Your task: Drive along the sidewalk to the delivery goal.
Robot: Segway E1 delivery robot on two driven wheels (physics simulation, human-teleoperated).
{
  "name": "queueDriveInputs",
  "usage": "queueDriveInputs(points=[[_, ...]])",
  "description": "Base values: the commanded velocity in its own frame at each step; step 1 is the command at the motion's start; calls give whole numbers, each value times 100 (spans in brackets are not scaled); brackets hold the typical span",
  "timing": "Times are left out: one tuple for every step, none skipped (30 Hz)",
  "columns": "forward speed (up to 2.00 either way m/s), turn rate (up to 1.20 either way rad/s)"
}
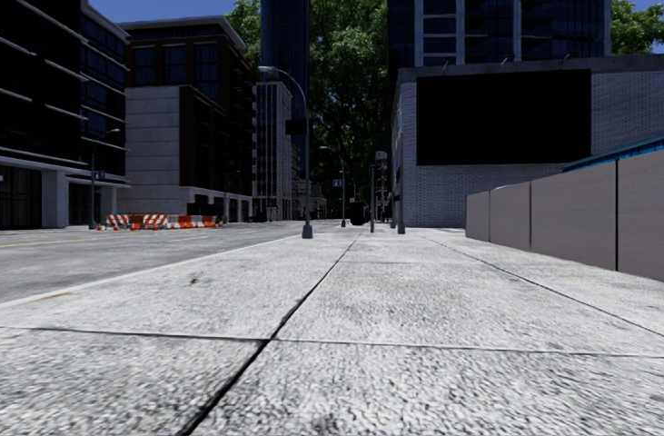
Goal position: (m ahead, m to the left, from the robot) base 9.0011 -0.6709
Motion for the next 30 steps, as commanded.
queueDriveInputs(points=[[200,0],[200,0],[200,0],[200,0],[200,0],[200,0],[200,0],[200,0],[200,0],[200,0],[200,0],[200,0],[200,0],[200,0],[200,0],[200,0],[200,0],[200,0],[200,0],[200,0],[200,0],[200,0],[200,0],[200,0],[200,0],[200,0],[200,0],[200,0],[200,0],[200,0]])
